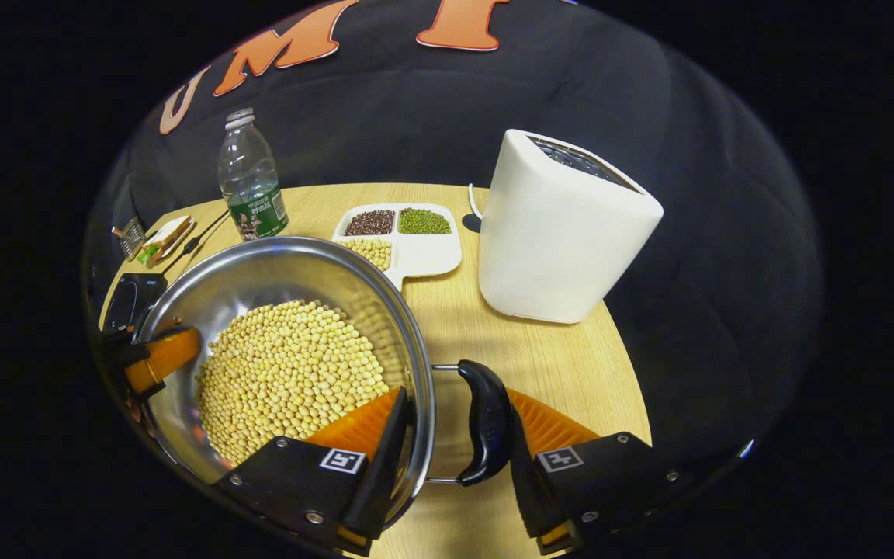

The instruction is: First push the handle of the pot to place it horizontally, then grasp the pot with both hands and set it on the induction cooktop.

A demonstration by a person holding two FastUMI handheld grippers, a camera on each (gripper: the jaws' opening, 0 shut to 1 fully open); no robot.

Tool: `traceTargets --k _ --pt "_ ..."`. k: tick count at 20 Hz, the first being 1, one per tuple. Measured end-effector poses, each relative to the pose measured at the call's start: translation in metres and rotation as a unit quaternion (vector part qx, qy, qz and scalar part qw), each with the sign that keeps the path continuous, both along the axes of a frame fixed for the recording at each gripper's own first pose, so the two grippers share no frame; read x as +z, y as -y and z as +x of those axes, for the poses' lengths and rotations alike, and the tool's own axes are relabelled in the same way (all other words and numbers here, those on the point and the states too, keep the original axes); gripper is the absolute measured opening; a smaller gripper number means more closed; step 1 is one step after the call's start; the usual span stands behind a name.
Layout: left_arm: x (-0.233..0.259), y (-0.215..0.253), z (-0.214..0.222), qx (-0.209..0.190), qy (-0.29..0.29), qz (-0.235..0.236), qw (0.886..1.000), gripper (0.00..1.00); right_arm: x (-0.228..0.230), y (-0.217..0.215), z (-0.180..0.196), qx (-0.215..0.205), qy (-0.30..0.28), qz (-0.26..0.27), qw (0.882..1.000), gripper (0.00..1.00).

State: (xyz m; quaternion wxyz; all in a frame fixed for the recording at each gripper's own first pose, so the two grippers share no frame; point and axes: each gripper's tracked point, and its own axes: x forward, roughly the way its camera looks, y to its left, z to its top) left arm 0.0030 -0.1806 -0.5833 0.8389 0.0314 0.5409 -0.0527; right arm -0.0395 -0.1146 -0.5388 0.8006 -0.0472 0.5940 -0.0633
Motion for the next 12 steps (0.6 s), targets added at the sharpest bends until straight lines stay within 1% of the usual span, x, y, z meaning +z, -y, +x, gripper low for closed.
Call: traceTargets --k 3,4,5,6,7,8,9,10,11,12 --pt "0.016 -0.005 0.005 -0.010 0.018 0.007 1.000 0.75 0.007 0.000 -0.003 -0.011 0.004 0.002 1.000 0.65" --pt "0.024 -0.008 0.010 -0.015 0.026 0.011 0.999 0.72 0.011 0.002 -0.003 -0.016 0.008 0.003 1.000 0.65" --pt "0.031 -0.012 0.013 -0.018 0.034 0.012 0.999 0.77 0.016 0.004 -0.002 -0.021 0.015 0.003 1.000 0.65" --pt "0.040 -0.017 0.016 -0.017 0.040 0.010 0.999 0.72 0.021 0.006 0.000 -0.024 0.024 0.005 0.999 0.65" --pt "0.048 -0.021 0.018 -0.016 0.045 0.010 0.999 0.74 0.026 0.006 0.001 -0.028 0.034 0.009 0.999 0.61" --pt "0.057 -0.029 0.019 -0.015 0.051 0.012 0.999 0.74 0.029 0.006 0.000 -0.028 0.038 0.014 0.999 0.65" --pt "0.066 -0.038 0.019 -0.016 0.055 0.015 0.998 0.77 0.033 0.006 0.001 -0.027 0.041 0.018 0.999 0.65" --pt "0.074 -0.046 0.021 -0.013 0.059 0.017 0.998 0.72 0.033 0.007 0.001 -0.026 0.046 0.021 0.998 0.60" --pt "0.084 -0.053 0.022 -0.011 0.063 0.018 0.998 0.74 0.032 0.006 0.002 -0.024 0.050 0.024 0.998 0.60" --pt "0.092 -0.061 0.023 -0.009 0.066 0.021 0.998 0.74 0.028 0.012 0.002 -0.021 0.052 0.029 0.998 0.65"
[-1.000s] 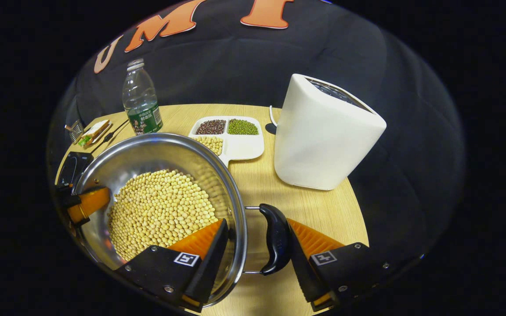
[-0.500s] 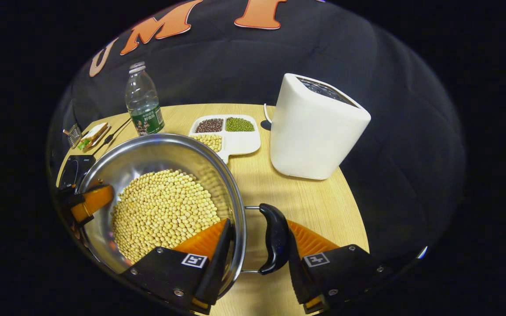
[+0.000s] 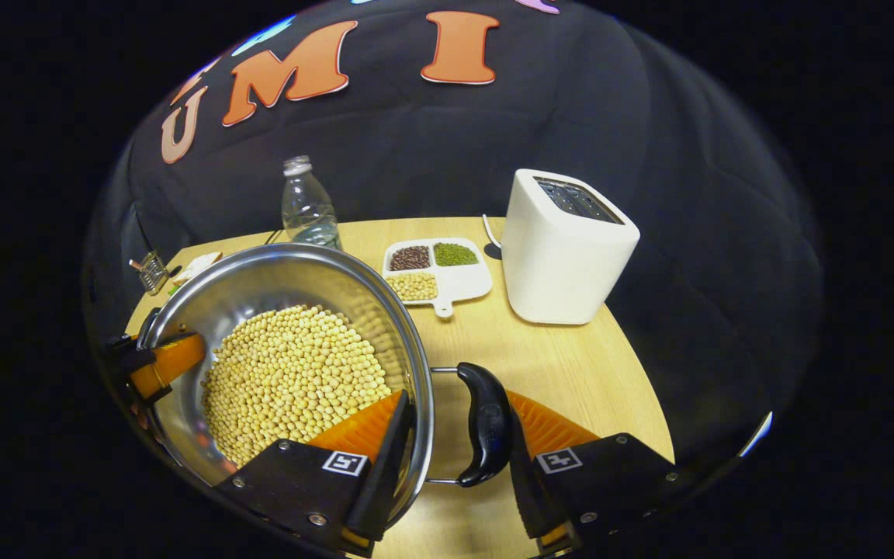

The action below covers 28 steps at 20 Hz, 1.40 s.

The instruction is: First push the handle of the pot to place it horizontally, then grasp the pot with both hands and set it on the induction cooktop.

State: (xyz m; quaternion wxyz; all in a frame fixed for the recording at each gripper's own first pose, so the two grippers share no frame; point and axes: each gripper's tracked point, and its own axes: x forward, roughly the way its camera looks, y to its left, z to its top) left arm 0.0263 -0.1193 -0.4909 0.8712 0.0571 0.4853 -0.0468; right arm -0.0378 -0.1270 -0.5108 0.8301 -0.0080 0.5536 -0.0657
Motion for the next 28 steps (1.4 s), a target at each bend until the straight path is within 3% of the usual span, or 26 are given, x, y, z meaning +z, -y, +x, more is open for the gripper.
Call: traceTargets --k 6,7,8,11,12,14,21,22,23,25,26,27,28 --pt "0.038 -0.066 0.002 0.026 0.017 0.015 0.999 0.71 0.001 0.005 0.003 0.027 0.015 0.021 0.999 0.65" --pt "0.044 -0.075 0.003 0.029 0.020 0.018 0.999 0.71 0.000 0.005 0.004 0.030 0.016 0.026 0.999 0.60" --pt "0.051 -0.085 0.003 0.032 0.025 0.022 0.999 0.71 -0.001 0.004 0.005 0.032 0.018 0.028 0.999 0.64" --pt "0.065 -0.112 0.001 0.041 0.029 0.028 0.998 0.74 -0.008 0.007 0.012 0.043 0.022 0.034 0.998 0.64" --pt "0.070 -0.121 0.001 0.046 0.031 0.030 0.998 0.74 -0.008 0.007 0.010 0.049 0.021 0.035 0.998 0.60" --pt "0.080 -0.135 -0.003 0.056 0.035 0.033 0.997 0.70 -0.010 0.007 0.011 0.057 0.032 0.035 0.997 0.65" --pt "0.093 -0.194 -0.011 0.088 0.040 0.043 0.994 0.74 -0.042 0.004 0.013 0.080 0.031 0.048 0.995 0.64" --pt "0.095 -0.200 -0.011 0.090 0.041 0.045 0.994 0.74 -0.041 -0.001 0.016 0.083 0.031 0.050 0.995 0.60" --pt "0.099 -0.207 -0.010 0.091 0.043 0.047 0.994 0.74 -0.047 0.000 0.017 0.086 0.033 0.051 0.994 0.64" --pt "0.103 -0.220 -0.008 0.091 0.048 0.053 0.993 0.70 -0.052 -0.003 0.015 0.087 0.032 0.055 0.994 0.60" --pt "0.105 -0.224 -0.008 0.092 0.048 0.055 0.993 0.74 -0.058 -0.002 0.015 0.085 0.031 0.057 0.994 0.64" --pt "0.106 -0.229 -0.008 0.094 0.050 0.056 0.993 0.70 -0.062 -0.002 0.016 0.080 0.029 0.060 0.995 0.64" --pt "0.107 -0.235 -0.009 0.095 0.049 0.058 0.993 0.77 -0.066 -0.004 0.017 0.081 0.028 0.062 0.994 0.64"
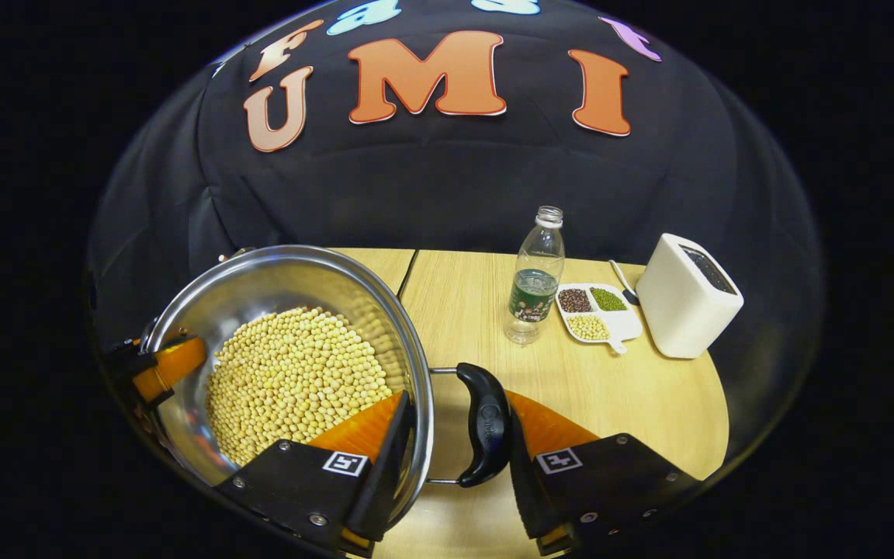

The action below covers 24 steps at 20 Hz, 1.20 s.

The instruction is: First push the handle of the pot to place it horizontally, then grasp the pot with both hands and set it on the induction cooktop.

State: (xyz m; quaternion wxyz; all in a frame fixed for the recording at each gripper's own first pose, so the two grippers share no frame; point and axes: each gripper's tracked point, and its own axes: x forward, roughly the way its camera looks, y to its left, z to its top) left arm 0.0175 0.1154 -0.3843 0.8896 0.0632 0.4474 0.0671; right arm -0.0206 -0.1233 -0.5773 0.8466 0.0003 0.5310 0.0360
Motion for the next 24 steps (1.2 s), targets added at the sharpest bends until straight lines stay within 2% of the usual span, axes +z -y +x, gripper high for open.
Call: traceTargets --k 1,2,3,4,7,8,12,13,14,15,19,20,21,24 --pt "-0.001 -0.004 0.000 0.003 -0.001 0.001 1.000 0.70 -0.005 -0.001 0.001 0.002 -0.002 0.001 1.000 0.60" --pt "-0.003 -0.010 0.000 0.004 -0.003 0.001 1.000 0.74 -0.006 -0.003 0.001 0.004 -0.005 0.001 1.000 0.64" --pt "-0.006 -0.014 0.000 0.006 -0.005 0.001 1.000 0.70 -0.008 -0.005 0.002 0.006 -0.007 0.001 1.000 0.64" --pt "-0.009 -0.018 0.000 0.007 -0.007 0.001 1.000 0.77 -0.007 -0.005 0.002 0.007 -0.008 0.001 1.000 0.64" --pt "-0.020 -0.028 0.003 0.008 -0.017 -0.001 1.000 0.77 -0.008 -0.007 0.003 0.012 -0.015 -0.003 1.000 0.64" --pt "-0.024 -0.031 0.004 0.008 -0.019 -0.001 1.000 0.74 -0.008 -0.007 0.004 0.011 -0.017 -0.003 1.000 0.64" --pt "-0.038 -0.045 0.005 0.011 -0.022 -0.002 1.000 0.74 -0.012 -0.010 0.003 0.017 -0.025 -0.003 1.000 0.64" --pt "-0.040 -0.048 0.006 0.011 -0.024 -0.001 1.000 0.77 -0.013 -0.013 0.003 0.017 -0.028 -0.002 0.999 0.64" --pt "-0.043 -0.053 0.006 0.013 -0.026 0.001 1.000 0.74 -0.015 -0.012 0.002 0.018 -0.030 -0.003 0.999 0.60" --pt "-0.047 -0.056 0.007 0.011 -0.026 0.002 1.000 0.74 -0.016 -0.013 0.002 0.021 -0.033 -0.004 0.999 0.64" --pt "-0.056 -0.067 0.007 0.012 -0.033 0.001 0.999 0.74 -0.019 -0.014 0.003 0.024 -0.039 -0.004 0.999 0.64" --pt "-0.058 -0.069 0.008 0.011 -0.034 0.000 0.999 0.74 -0.019 -0.013 0.001 0.023 -0.042 -0.004 0.999 0.60" --pt "-0.061 -0.071 0.009 0.010 -0.035 0.000 0.999 0.74 -0.020 -0.015 0.001 0.022 -0.044 -0.004 0.999 0.65" --pt "-0.063 -0.070 0.009 0.007 -0.040 -0.002 0.999 0.74 -0.018 -0.015 0.002 0.020 -0.047 -0.008 0.999 0.65"
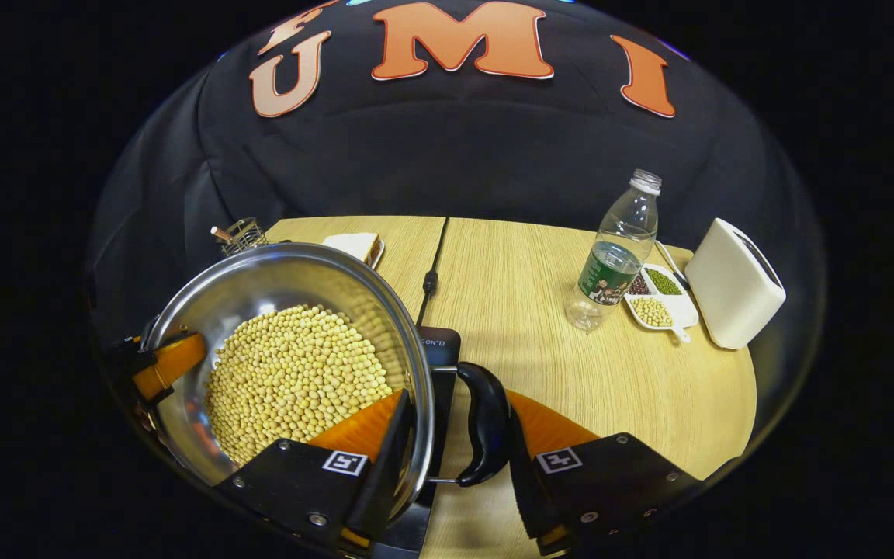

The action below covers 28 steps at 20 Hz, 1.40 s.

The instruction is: First push the handle of the pot to place it horizontally, then grasp the pot with both hands and set it on the induction cooktop.

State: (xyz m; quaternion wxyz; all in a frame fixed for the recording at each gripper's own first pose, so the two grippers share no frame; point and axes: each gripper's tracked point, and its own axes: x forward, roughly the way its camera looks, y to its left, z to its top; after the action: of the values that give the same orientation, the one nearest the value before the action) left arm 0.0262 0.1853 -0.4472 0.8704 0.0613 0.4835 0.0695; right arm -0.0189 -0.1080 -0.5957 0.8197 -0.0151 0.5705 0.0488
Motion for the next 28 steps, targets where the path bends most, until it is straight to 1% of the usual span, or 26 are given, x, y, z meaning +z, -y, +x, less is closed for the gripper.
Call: traceTargets --k 2,3,4,5,6,7,8,9,10,11,12,13,14,15,17,19,20,21,23,26,27,28 --pt "-0.005 -0.001 0.001 -0.002 -0.003 -0.002 1.000 0.74 0.003 0.000 0.000 0.001 -0.002 -0.004 1.000 0.65" --pt "-0.008 -0.001 0.001 -0.003 -0.005 -0.003 1.000 0.77 0.003 -0.001 -0.001 0.004 -0.006 -0.008 1.000 0.64" --pt "-0.009 -0.001 0.002 -0.005 -0.008 -0.004 1.000 0.74 0.004 -0.001 -0.003 0.007 -0.009 -0.010 1.000 0.65" --pt "-0.009 0.000 0.003 -0.005 -0.012 -0.007 1.000 0.74 0.004 -0.002 -0.002 0.005 -0.011 -0.011 1.000 0.65" --pt "-0.010 0.000 0.005 -0.007 -0.014 -0.010 1.000 0.77 0.007 -0.001 -0.003 0.004 -0.015 -0.011 1.000 0.65" --pt "-0.011 -0.001 0.004 -0.007 -0.014 -0.014 1.000 0.74 0.012 -0.002 -0.002 0.002 -0.010 -0.011 1.000 0.65" --pt "-0.012 -0.001 0.005 -0.007 -0.011 -0.018 1.000 0.74 0.014 -0.002 -0.002 0.003 -0.009 -0.013 1.000 0.65" --pt "-0.013 -0.002 0.006 -0.008 -0.003 -0.023 1.000 0.77 0.015 -0.003 -0.003 0.006 -0.005 -0.016 1.000 0.65" --pt "-0.015 -0.003 0.005 -0.010 -0.007 -0.023 1.000 0.77 0.016 0.000 -0.006 0.004 -0.005 -0.016 1.000 0.65" --pt "-0.019 -0.004 0.001 -0.013 -0.015 -0.019 1.000 0.75 0.021 -0.001 -0.006 0.001 -0.007 -0.014 1.000 0.65" --pt "-0.024 -0.004 0.000 -0.012 -0.024 -0.013 1.000 0.76 0.028 0.001 -0.003 0.004 -0.004 -0.014 1.000 0.64" --pt "-0.025 -0.003 0.003 -0.013 -0.021 -0.010 1.000 0.79 0.034 0.000 0.000 0.007 0.000 -0.015 1.000 0.65" --pt "-0.023 -0.005 0.007 -0.014 -0.013 -0.004 1.000 0.84 0.035 0.000 -0.004 0.010 -0.007 -0.013 1.000 0.64" --pt "-0.023 -0.005 0.007 -0.014 -0.012 0.001 1.000 0.88 0.038 -0.002 -0.004 0.009 -0.002 -0.007 1.000 0.65" --pt "-0.013 -0.006 0.008 -0.026 -0.003 0.022 0.999 0.87 0.037 -0.003 -0.005 0.011 0.002 0.009 1.000 0.69" --pt "0.006 -0.005 0.017 -0.050 0.024 0.056 0.997 0.89 0.053 0.004 0.003 0.021 0.030 0.006 0.999 0.71" --pt "0.022 -0.007 0.024 -0.056 0.049 0.079 0.994 0.88 0.066 0.004 0.005 0.033 0.052 0.002 0.998 0.72" --pt "0.037 -0.006 0.031 -0.057 0.077 0.092 0.991 0.87 0.080 0.003 0.011 0.047 0.081 -0.001 0.996 0.72" --pt "0.076 0.002 0.044 -0.054 0.142 0.089 0.984 0.87 0.115 0.005 0.023 0.065 0.145 -0.009 0.987 0.73" --pt "0.134 0.018 0.051 -0.059 0.218 0.092 0.970 0.87 0.166 0.009 0.039 0.067 0.217 0.002 0.974 0.74" --pt "0.150 0.025 0.054 -0.062 0.240 0.090 0.965 0.82 0.183 0.009 0.044 0.063 0.236 0.011 0.970 0.74" --pt "0.174 0.032 0.054 -0.061 0.258 0.087 0.960 0.87 0.198 0.015 0.044 0.060 0.256 0.020 0.965 0.75"
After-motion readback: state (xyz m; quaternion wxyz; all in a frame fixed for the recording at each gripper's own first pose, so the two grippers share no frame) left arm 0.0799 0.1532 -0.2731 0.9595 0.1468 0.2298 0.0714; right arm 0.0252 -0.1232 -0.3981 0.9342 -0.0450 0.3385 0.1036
